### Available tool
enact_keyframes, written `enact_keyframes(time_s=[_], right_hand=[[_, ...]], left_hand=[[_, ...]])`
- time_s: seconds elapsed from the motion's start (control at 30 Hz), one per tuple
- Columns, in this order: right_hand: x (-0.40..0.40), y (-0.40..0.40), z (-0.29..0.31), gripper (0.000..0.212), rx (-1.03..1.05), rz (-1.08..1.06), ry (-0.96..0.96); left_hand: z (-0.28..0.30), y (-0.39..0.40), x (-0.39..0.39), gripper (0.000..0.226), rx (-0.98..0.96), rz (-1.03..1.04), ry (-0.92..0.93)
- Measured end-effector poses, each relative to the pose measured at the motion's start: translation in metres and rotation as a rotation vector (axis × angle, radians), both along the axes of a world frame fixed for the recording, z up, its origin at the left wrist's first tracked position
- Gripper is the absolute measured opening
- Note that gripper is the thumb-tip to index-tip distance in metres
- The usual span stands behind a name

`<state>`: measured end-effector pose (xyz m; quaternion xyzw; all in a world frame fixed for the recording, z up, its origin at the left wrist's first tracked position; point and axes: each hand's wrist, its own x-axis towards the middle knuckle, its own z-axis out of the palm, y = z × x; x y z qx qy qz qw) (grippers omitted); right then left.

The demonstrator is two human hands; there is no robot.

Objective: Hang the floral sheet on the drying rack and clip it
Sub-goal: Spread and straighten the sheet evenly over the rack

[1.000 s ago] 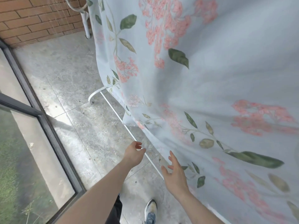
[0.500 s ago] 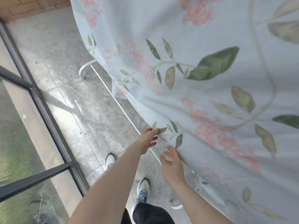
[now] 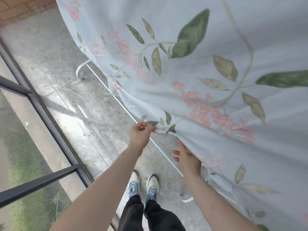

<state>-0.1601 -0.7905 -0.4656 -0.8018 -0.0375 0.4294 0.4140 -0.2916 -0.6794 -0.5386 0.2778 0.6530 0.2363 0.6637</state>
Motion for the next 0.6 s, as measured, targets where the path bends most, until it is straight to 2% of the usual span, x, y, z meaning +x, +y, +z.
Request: enact_keyframes(time_s=[0.13, 0.23, 0.3, 0.37, 0.43, 0.5, 0.6], right_hand=[[-0.003, 0.011, 0.026, 0.055, -0.031, 0.273, -0.074], [-0.003, 0.022, 0.035, 0.035, -0.05, 0.23, -0.103], [-0.001, 0.027, 0.041, 0.033, -0.084, 0.151, -0.083], [0.0, 0.027, 0.049, 0.027, -0.097, 0.245, -0.128], [-0.002, 0.023, 0.053, 0.017, -0.133, 0.432, -0.133], [-0.01, 0.019, 0.054, 0.024, -0.227, 0.508, 0.035], [-0.023, 0.009, 0.048, 0.062, -0.393, 0.351, 0.442]], left_hand=[[0.024, -0.004, -0.005, 0.02, 0.165, 0.044, 0.102], [0.041, -0.006, -0.004, 0.014, 0.305, -0.004, 0.213], [0.049, -0.006, -0.004, 0.016, 0.347, -0.046, 0.197], [0.052, -0.008, -0.007, 0.018, 0.33, -0.061, 0.144], [0.056, -0.009, -0.011, 0.017, 0.286, -0.001, 0.084], [0.059, -0.008, -0.012, 0.017, 0.213, 0.065, -0.017], [0.066, -0.005, -0.01, 0.011, 0.014, 0.159, -0.302]])
